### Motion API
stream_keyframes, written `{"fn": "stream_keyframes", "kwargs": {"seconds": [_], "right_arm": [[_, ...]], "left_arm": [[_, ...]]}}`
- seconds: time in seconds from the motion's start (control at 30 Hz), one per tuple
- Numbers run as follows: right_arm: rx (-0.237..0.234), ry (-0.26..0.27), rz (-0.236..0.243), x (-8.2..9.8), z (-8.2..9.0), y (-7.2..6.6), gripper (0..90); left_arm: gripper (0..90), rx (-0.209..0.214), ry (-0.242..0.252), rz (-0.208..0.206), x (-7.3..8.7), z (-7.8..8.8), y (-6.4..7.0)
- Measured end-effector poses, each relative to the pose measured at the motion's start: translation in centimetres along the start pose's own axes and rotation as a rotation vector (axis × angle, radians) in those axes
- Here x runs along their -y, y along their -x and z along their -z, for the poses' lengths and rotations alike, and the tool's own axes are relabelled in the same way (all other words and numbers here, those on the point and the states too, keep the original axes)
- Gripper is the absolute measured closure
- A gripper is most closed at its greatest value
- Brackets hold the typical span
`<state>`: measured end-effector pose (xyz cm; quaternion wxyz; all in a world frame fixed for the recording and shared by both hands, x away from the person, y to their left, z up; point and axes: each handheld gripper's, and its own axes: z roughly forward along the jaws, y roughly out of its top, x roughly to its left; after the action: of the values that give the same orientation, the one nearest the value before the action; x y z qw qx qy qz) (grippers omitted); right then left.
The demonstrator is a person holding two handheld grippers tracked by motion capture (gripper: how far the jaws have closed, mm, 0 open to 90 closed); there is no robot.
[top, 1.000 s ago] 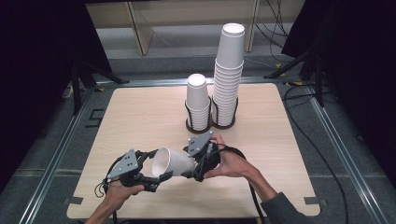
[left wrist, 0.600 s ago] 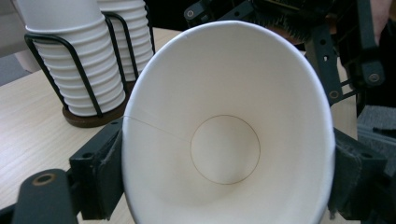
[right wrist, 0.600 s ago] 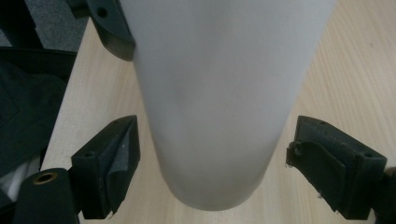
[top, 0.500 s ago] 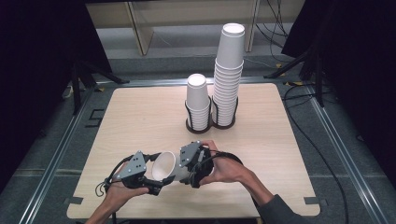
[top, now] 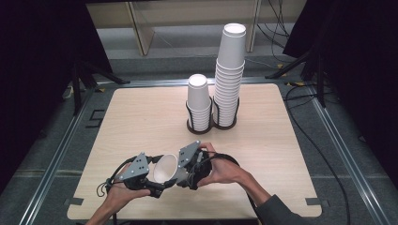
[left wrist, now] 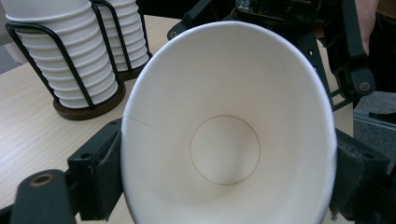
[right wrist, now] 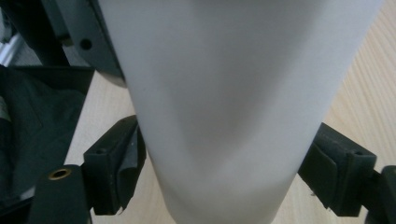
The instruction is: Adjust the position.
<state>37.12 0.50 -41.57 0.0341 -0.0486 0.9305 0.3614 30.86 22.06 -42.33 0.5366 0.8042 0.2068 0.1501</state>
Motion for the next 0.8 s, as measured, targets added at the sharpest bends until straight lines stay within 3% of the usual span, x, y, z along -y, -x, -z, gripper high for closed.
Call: {"fn": "stream_keyframes", "kwargs": {"seconds": [0.2,0.37,0.57,0.6,0.8], "right_arm": [[-0.050,0.030,-0.040,0.37,-0.13,0.12,22.6],[-0.088,0.088,-0.081,0.57,-0.33,0.29,23.0],[-0.095,0.170,-0.122,0.68,-0.14,0.55,23.2],[-0.091,0.183,-0.117,0.71,-0.08,0.66,23.2],[-0.099,0.247,-0.157,0.80,0.08,0.80,23.2]], "left_arm": [[10.7,0.023,0.031,0.033,0.27,-0.01,-0.26],[7.8,0.036,0.126,0.094,0.56,-0.06,-0.42],[8.9,0.001,0.204,0.156,0.75,0.00,-0.44],[8.9,0.003,0.228,0.161,0.79,-0.10,-0.45],[8.6,-0.022,0.267,0.169,0.90,-0.01,-0.41]]}}
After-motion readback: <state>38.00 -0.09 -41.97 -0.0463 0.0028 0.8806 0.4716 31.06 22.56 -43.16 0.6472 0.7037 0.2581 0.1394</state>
